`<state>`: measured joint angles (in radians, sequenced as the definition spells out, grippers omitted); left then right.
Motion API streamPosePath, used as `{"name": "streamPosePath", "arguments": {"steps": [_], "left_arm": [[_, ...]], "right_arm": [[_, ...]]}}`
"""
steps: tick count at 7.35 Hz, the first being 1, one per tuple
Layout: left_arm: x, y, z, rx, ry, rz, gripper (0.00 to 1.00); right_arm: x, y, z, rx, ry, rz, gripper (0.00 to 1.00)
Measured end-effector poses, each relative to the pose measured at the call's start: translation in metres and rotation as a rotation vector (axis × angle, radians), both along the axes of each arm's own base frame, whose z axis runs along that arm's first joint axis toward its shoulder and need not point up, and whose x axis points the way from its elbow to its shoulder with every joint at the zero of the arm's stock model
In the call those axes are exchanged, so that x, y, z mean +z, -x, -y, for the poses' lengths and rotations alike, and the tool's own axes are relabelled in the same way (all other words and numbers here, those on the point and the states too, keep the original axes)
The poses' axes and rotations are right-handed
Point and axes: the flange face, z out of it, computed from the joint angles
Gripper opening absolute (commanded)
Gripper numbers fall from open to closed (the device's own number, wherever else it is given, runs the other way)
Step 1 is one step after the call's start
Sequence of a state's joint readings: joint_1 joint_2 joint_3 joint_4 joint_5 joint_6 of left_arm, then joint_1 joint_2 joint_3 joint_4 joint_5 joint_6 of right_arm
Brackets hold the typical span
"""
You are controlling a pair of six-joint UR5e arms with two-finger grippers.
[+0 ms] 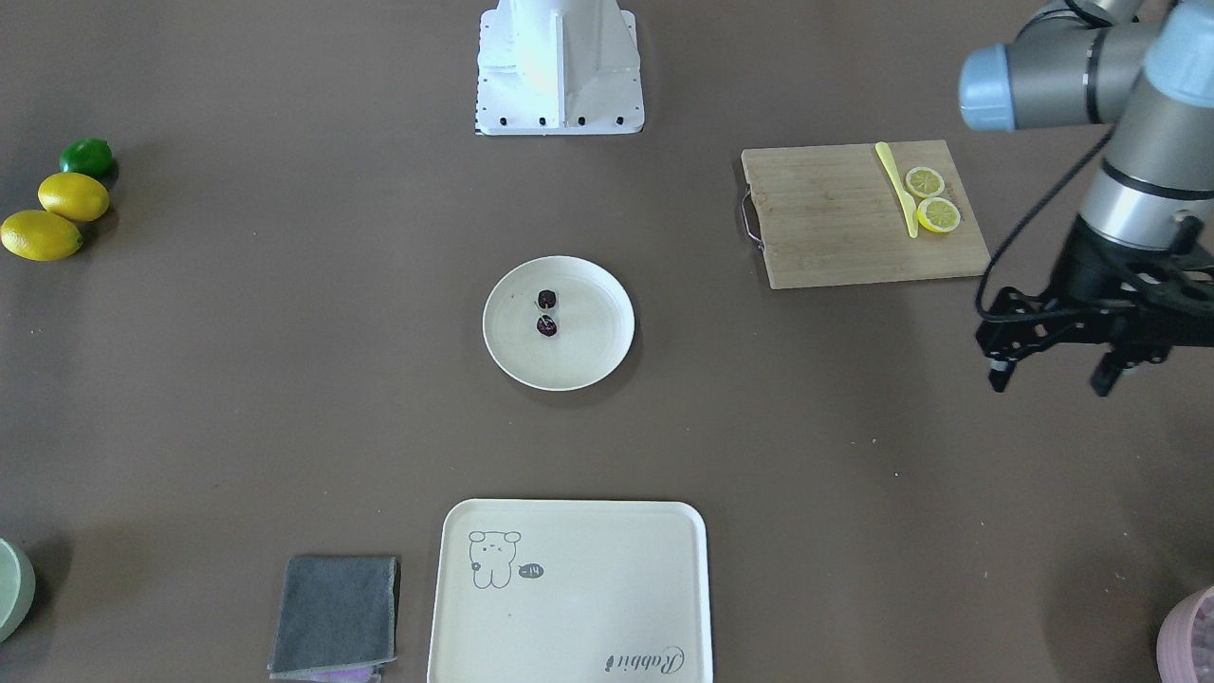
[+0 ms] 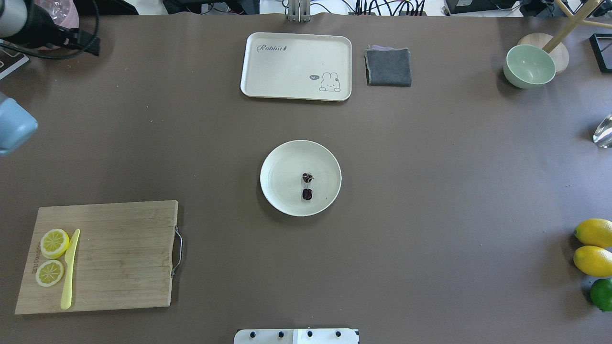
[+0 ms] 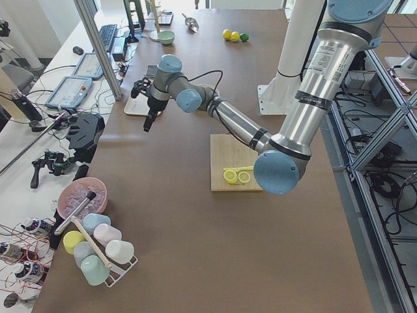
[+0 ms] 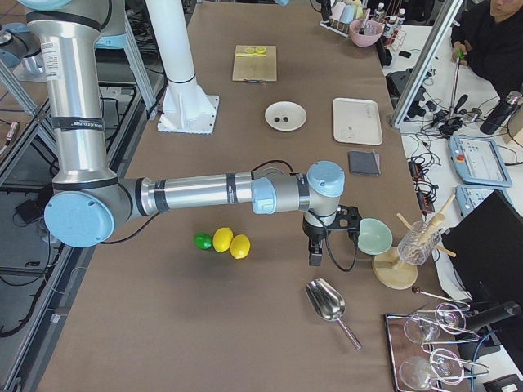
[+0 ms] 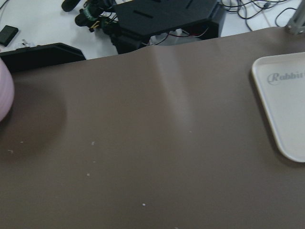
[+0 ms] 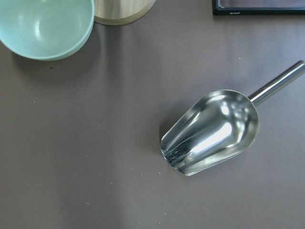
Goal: Place red cherry on plate
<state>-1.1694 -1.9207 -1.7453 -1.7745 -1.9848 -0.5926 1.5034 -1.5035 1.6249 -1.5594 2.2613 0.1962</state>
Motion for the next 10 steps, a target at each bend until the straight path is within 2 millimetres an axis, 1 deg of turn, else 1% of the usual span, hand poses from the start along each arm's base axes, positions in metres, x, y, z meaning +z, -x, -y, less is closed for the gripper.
{"name": "streamPosePath", "arguments": {"steps": [1,2,3,4,5,6,8,10], "left_arm": [[0.04,0.056,0.016,0.047,0.055,0.012,0.98],[0.072,0.109,0.023,0.084,0.082,0.02,0.98],[0.099,0.152,0.02,0.113,0.094,0.024,0.98],[0.125,0.184,0.007,0.136,0.115,0.003,0.98],[0.151,0.205,-0.01,0.158,0.132,-0.019,0.98],[0.178,0.215,-0.028,0.182,0.144,-0.029,0.98],[0.217,0.221,-0.058,0.202,0.176,-0.036,0.98],[0.245,0.221,-0.08,0.203,0.195,-0.039,0.98]], "right_arm": [[0.006,-0.009,-0.001,0.012,0.007,0.0,1.0],[0.009,-0.014,-0.002,0.019,0.009,0.0,1.0],[0.01,-0.015,-0.001,0.022,0.009,-0.001,1.0],[0.009,-0.016,-0.001,0.023,0.008,-0.002,1.0],[0.009,-0.016,0.0,0.024,0.007,-0.003,1.0],[0.009,-0.016,0.0,0.025,0.006,-0.005,1.0],[0.01,-0.016,-0.001,0.027,0.007,-0.004,1.0],[0.009,-0.016,-0.002,0.029,0.008,-0.002,1.0]]}}
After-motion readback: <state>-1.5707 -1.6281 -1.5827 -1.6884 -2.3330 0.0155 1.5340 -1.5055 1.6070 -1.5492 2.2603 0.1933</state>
